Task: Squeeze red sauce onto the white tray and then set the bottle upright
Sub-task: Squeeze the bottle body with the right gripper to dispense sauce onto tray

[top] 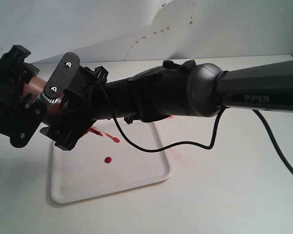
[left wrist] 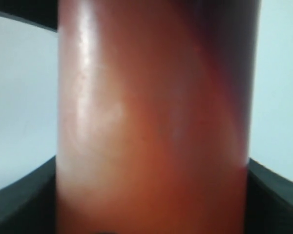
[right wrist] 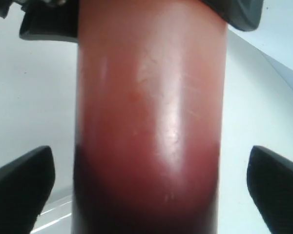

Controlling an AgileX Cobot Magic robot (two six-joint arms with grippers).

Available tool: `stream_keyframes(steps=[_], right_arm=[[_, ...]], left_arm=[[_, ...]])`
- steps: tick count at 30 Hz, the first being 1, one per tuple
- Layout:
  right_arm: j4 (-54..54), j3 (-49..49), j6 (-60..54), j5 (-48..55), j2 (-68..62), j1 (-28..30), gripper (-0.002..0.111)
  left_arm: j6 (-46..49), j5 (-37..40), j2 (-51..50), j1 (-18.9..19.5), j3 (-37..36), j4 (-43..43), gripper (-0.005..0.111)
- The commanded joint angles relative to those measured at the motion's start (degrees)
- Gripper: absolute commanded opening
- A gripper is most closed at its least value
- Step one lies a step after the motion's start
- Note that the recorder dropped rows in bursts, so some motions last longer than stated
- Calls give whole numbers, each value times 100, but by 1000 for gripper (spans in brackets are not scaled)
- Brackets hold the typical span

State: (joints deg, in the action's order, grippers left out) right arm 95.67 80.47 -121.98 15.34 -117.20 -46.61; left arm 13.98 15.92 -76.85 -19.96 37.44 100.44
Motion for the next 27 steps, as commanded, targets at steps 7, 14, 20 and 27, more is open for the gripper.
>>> stream_keyframes(steps=[7,14,20,27], right_arm=[[219,29,-55,-70,-29,-24,105],[428,29,-72,-70,-29,-24,67],[428,29,-52,14,-29,-24,1],[428,29,-52,14,-29,-24,10]], left_arm=[[-144,43,88,-24,88,-49,0],[-144,43,88,-24,88,-49,0],[-144,43,88,-24,88,-49,0],[-144,43,88,-24,88,-49,0]])
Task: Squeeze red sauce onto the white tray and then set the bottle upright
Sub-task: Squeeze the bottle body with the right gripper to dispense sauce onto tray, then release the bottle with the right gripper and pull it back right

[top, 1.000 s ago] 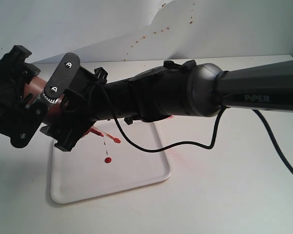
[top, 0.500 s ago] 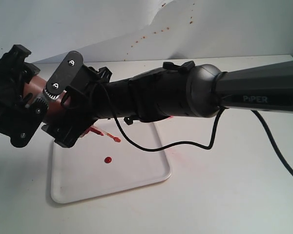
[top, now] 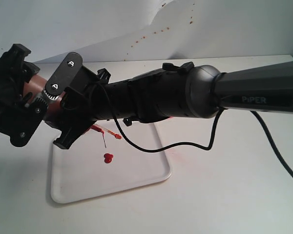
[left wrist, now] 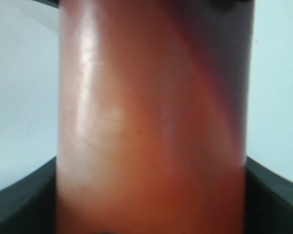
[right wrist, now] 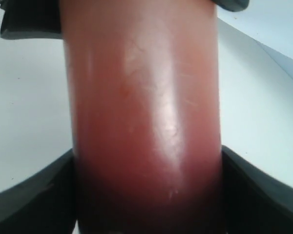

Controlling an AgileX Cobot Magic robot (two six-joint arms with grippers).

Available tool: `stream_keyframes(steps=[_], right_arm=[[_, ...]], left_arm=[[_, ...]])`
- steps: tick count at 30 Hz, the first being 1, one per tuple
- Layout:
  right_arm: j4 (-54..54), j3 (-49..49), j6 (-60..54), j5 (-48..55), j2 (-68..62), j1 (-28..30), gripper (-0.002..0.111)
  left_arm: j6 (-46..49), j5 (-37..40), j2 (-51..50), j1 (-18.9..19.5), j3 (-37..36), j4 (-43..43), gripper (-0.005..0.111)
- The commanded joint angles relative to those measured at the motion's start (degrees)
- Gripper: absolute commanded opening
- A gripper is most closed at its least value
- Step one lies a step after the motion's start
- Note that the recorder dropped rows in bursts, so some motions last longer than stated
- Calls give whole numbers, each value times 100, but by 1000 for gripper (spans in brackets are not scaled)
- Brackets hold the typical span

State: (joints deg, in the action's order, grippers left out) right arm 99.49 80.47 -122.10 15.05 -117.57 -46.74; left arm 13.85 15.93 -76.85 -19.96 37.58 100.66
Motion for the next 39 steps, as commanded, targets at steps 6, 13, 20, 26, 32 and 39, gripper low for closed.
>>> stream_keyframes(steps=[6,13,20,26,32,39], right_arm=[[46,29,4,43,9,-11,105],[46,-1,107,19,305,-11,105],[-397,-356,236,-578,754,0,105],[-746,-1007,236,-883,1305,62,105],[-662,-1755,262,-834,1870,401,105],[46,-2318,412,129,2136,1395,105]], left_arm=[[-132,42,88,-24,74,-71,0],[-176,72,88,-24,74,-71,0],[-177,378,88,-24,74,-71,0],[-187,378,88,-24,74,-550,0],[-429,378,125,-24,61,-781,0],[-832,340,488,-24,61,-870,0]])
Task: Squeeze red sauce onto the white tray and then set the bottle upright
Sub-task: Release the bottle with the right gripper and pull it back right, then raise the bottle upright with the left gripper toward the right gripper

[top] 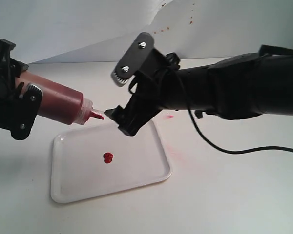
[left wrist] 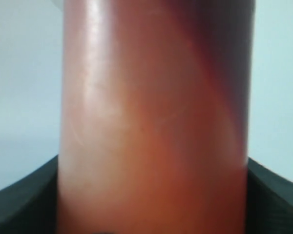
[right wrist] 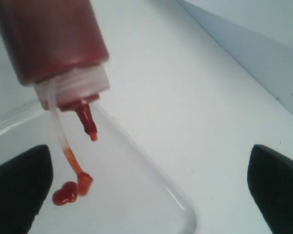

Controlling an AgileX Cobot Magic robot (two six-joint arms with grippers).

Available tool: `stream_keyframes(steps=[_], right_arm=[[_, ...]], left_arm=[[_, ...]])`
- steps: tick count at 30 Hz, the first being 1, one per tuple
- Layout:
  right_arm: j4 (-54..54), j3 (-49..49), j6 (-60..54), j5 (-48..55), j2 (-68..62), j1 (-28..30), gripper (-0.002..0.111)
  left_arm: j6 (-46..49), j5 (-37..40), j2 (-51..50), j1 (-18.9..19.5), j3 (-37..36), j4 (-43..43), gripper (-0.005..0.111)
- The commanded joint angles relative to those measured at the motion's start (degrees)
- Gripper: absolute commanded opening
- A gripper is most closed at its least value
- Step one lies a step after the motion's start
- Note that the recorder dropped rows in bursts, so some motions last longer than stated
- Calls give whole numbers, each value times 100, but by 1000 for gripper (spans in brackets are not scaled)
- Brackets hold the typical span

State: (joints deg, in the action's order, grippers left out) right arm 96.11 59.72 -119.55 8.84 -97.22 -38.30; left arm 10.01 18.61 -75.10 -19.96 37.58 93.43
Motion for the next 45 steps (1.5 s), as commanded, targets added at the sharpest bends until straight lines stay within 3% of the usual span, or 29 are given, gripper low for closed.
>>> stream_keyframes(steps=[1,7,10,16,28,32,35,39,45], right_arm=[[384,-315,238,1092,100,713,105],[384,-610,573,2923,100,1436,105],[384,-674,605,3209,100,1589,105],[384,-661,712,4724,80,1648,105],[384,-661,438,5379,80,1648,105],[384,-661,41,5416,80,1648,105],[384,-653,-68,5435,80,1648,105],[384,-623,-247,5473,80,1648,105],[384,-475,-317,5434,91,1648,105]], left_arm=[[-462,72,370,-24,61,-173,0],[-1329,-263,678,-24,61,-173,0],[-1985,-465,777,-24,61,-173,0],[-3123,-845,845,-24,61,-173,0],[-5143,-1764,845,-24,224,-173,0],[-5691,-2454,845,7,363,-173,0],[-5703,-2736,845,45,398,-896,0],[-5618,-3993,832,455,398,-1867,0],[-5688,-5107,832,1097,193,-2504,0]])
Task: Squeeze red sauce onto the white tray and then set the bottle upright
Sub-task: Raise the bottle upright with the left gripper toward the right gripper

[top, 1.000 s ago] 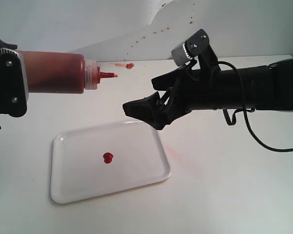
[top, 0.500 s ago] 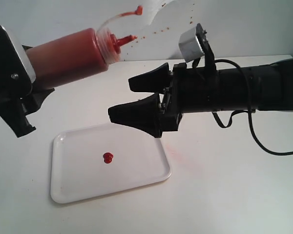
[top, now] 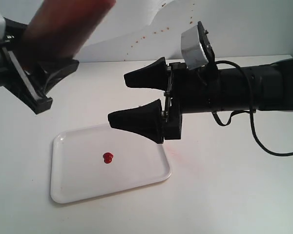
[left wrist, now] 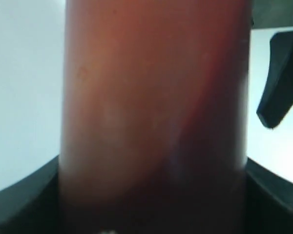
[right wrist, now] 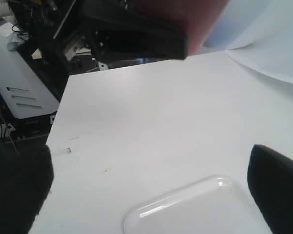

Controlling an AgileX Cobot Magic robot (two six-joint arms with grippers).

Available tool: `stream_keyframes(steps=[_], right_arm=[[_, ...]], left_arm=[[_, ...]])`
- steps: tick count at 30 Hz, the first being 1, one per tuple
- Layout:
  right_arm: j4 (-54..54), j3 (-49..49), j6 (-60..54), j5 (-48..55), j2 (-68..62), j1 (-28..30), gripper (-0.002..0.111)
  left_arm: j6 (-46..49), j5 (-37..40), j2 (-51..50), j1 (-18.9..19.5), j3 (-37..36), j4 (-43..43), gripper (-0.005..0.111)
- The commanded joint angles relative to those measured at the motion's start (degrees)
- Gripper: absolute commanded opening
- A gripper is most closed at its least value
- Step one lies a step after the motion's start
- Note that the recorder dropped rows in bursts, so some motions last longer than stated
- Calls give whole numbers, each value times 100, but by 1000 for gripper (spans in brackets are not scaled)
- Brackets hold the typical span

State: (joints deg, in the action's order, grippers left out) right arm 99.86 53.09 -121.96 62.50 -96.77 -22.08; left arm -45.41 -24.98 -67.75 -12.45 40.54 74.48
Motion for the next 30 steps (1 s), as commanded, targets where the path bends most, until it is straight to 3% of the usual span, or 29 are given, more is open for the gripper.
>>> stream_keyframes(steps=[1,6,16,23,30], right_arm=[[9,288,-76,59,46,26,105],[9,777,-41,54,46,26,105],[9,1169,242,44,35,15,105],[9,1169,242,-29,34,-99,105],[9,1169,242,-715,34,-487,105]], left_arm=[[-131,-935,97,432,-190,-735,0],[-79,-2403,-188,795,-704,-1674,0],[156,-4445,-1309,848,-920,-1707,0],[535,-4498,-2034,831,-920,-1698,0],[1632,-4498,-2537,135,-920,-1958,0]])
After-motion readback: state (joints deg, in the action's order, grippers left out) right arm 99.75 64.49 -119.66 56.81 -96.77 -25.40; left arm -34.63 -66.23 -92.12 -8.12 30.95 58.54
